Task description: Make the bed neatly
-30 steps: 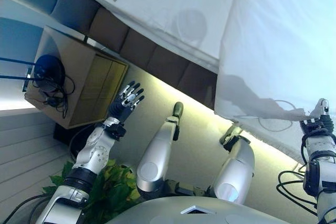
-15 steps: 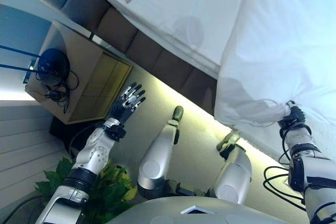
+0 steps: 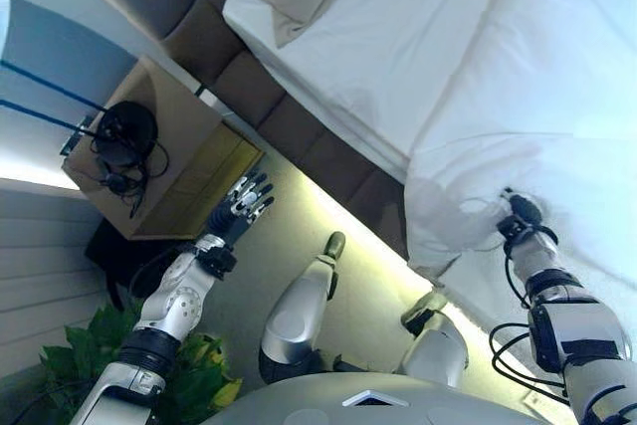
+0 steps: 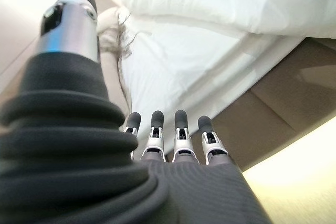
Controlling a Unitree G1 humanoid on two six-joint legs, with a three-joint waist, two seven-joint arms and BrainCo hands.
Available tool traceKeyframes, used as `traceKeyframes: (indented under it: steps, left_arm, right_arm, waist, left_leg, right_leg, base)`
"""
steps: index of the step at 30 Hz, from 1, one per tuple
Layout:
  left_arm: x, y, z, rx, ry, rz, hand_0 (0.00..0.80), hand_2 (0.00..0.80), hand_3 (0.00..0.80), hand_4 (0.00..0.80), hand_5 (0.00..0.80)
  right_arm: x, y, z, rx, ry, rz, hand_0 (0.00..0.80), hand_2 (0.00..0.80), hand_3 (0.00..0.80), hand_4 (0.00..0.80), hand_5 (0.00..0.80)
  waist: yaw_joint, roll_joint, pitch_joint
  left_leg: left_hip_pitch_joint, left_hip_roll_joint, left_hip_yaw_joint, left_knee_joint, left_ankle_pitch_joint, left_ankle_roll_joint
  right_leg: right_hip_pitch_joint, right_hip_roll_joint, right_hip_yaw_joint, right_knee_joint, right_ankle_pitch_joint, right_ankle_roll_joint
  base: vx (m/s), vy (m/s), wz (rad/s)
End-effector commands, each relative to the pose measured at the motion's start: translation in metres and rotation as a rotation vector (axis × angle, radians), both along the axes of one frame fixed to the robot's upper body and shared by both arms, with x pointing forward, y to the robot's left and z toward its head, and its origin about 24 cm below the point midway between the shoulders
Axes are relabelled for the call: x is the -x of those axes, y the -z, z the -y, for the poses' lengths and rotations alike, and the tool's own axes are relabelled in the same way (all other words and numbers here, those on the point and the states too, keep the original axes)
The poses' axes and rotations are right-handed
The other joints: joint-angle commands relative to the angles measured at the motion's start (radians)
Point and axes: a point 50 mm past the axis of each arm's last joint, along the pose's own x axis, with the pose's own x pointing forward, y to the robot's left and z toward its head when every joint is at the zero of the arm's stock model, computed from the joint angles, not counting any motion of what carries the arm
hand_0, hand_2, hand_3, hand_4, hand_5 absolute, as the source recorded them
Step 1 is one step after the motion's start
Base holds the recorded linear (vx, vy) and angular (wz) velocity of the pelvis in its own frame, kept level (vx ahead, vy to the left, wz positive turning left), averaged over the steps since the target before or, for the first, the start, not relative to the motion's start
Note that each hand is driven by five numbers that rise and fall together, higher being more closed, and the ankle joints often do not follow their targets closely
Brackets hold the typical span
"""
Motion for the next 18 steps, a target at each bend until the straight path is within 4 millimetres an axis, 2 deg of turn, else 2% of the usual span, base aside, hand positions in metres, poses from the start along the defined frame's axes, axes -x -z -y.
traceKeyframes:
  steps: [1, 2, 7, 9, 11, 13, 16, 18]
  left_arm:
    - [-0.006, -0.014, -0.010, -0.052, 0.017, 0.080, 0.000, 0.000, 0.000, 0.000, 0.000]
    - [-0.006, -0.014, -0.010, -0.052, 0.017, 0.078, 0.000, 0.000, 0.000, 0.000, 0.000]
    - [-0.006, -0.012, -0.013, -0.053, 0.033, 0.067, 0.000, 0.000, 0.000, 0.000, 0.000]
    - [-0.006, -0.012, -0.015, -0.060, 0.038, 0.064, 0.000, 0.000, 0.000, 0.000, 0.000]
    - [-0.009, -0.014, -0.018, -0.076, 0.048, 0.068, 0.000, 0.000, 0.000, 0.000, 0.000]
    - [-0.010, -0.014, -0.020, -0.084, 0.051, 0.068, 0.000, 0.000, 0.000, 0.000, 0.000]
    - [-0.012, -0.012, -0.023, -0.107, 0.057, 0.071, 0.000, 0.000, 0.000, 0.000, 0.000]
    - [-0.013, -0.012, -0.024, -0.117, 0.058, 0.072, 0.000, 0.000, 0.000, 0.000, 0.000]
  right_arm:
    - [-0.051, -0.037, -0.063, 0.057, -0.226, 0.134, 0.800, 0.800, 0.800, 0.800, 0.800]
    - [-0.052, -0.037, -0.067, 0.060, -0.241, 0.131, 0.800, 0.800, 0.800, 0.800, 0.800]
    - [-0.068, -0.044, -0.118, 0.091, -0.398, 0.122, 0.800, 0.800, 0.800, 0.800, 0.800]
    - [-0.070, -0.045, -0.140, 0.119, -0.488, 0.127, 0.800, 0.800, 0.800, 0.800, 0.800]
    - [-0.072, -0.047, -0.172, 0.162, -0.621, 0.123, 0.800, 0.800, 0.800, 0.800, 0.800]
    - [-0.071, -0.046, -0.191, 0.183, -0.692, 0.120, 0.800, 0.800, 0.800, 0.800, 0.800]
    - [-0.069, -0.046, -0.210, 0.196, -0.740, 0.120, 0.800, 0.800, 0.800, 0.800, 0.800]
    - [-0.069, -0.046, -0.215, 0.193, -0.739, 0.119, 0.800, 0.800, 0.800, 0.800, 0.800]
  waist:
    - [0.070, -0.053, -0.008]
    - [0.070, -0.054, -0.008]
    - [0.122, -0.067, -0.016]
    - [0.139, -0.077, -0.014]
    - [0.164, -0.090, -0.013]
    - [0.180, -0.096, -0.012]
    - [0.198, -0.105, -0.010]
    - [0.202, -0.108, -0.010]
  left_leg:
    - [-0.002, 0.013, 0.007, 0.027, -0.037, 0.006]
    - [0.000, 0.013, 0.005, 0.026, -0.036, 0.006]
    - [0.015, -0.001, -0.023, 0.007, -0.027, 0.001]
    - [0.022, -0.002, -0.034, 0.001, -0.024, -0.004]
    - [0.021, -0.005, -0.047, -0.006, -0.015, -0.010]
    - [0.023, -0.006, -0.057, -0.011, -0.010, -0.014]
    - [0.025, -0.010, -0.073, -0.017, -0.001, -0.018]
    - [0.025, -0.012, -0.080, -0.017, 0.002, -0.019]
  right_leg:
    - [0.059, -0.058, 0.042, -0.075, 0.103, 0.061]
    - [0.063, -0.059, 0.040, -0.076, 0.103, 0.061]
    - [0.115, -0.062, 0.006, -0.102, 0.116, 0.066]
    - [0.134, -0.060, -0.008, -0.115, 0.122, 0.068]
    - [0.154, -0.054, -0.023, -0.132, 0.130, 0.071]
    - [0.170, -0.048, -0.035, -0.143, 0.134, 0.073]
    - [0.186, -0.040, -0.045, -0.150, 0.138, 0.073]
    - [0.191, -0.035, -0.047, -0.151, 0.139, 0.071]
  base:
    - [0.080, 0.049, 0.25]
    - [0.080, 0.061, 0.30]
    - [0.068, 0.021, 0.29]
    - [0.064, -0.055, 0.22]
    - [0.055, -0.083, 0.24]
    - [0.042, -0.082, 0.24]
    - [0.029, -0.069, 0.20]
    - [0.022, -0.059, 0.11]
